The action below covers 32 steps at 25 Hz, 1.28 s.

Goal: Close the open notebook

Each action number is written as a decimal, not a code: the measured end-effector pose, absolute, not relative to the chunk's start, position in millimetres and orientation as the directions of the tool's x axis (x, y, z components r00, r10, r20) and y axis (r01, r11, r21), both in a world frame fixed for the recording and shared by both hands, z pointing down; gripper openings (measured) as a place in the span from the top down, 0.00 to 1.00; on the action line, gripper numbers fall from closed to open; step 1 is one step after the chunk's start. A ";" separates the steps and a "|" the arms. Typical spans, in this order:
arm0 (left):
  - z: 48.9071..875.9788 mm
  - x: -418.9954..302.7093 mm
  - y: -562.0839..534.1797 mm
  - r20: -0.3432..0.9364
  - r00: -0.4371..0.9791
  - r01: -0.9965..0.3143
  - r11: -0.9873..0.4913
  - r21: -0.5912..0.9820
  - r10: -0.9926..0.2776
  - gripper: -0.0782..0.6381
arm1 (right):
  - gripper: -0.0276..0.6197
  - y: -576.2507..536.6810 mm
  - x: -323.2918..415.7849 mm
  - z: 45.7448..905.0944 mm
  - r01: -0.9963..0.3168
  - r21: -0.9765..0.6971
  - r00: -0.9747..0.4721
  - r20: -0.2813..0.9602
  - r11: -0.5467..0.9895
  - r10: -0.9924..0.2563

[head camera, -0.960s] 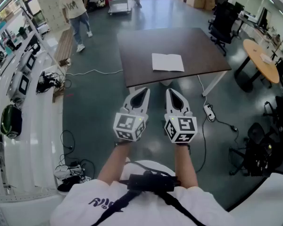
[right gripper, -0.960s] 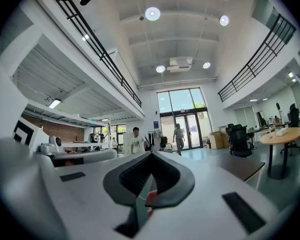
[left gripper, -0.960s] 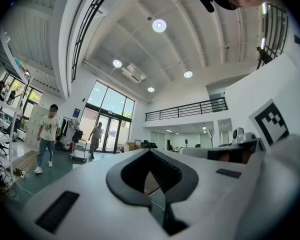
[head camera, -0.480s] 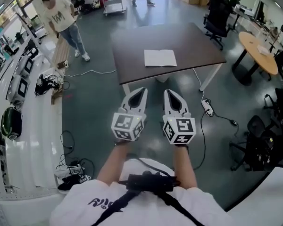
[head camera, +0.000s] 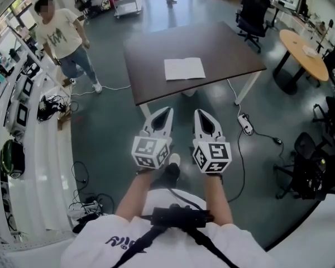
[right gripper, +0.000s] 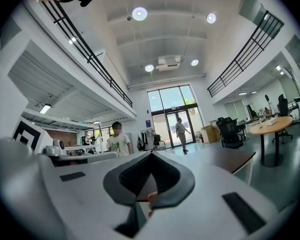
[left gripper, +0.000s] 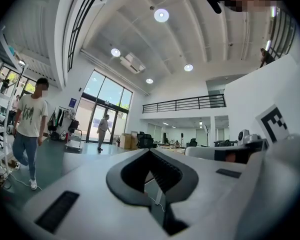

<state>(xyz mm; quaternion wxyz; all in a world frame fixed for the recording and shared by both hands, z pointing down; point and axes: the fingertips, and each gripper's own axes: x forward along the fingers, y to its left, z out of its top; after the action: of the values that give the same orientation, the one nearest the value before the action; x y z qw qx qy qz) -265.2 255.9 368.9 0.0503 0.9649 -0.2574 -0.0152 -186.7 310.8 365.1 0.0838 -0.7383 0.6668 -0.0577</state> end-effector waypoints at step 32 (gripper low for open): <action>388.1 -29.6 -228.5 0.023 0.778 -0.619 -0.762 0.191 -0.627 0.88 | 0.95 -189.3 56.8 370.4 -0.991 -0.130 -0.043 0.039 0.038 -0.998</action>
<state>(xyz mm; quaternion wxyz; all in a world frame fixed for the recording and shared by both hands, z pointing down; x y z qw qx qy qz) -29.6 -228.5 388.1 0.0944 0.9382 -0.3322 -0.0214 56.8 -189.3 370.4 0.0310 -0.6909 0.7198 -0.0603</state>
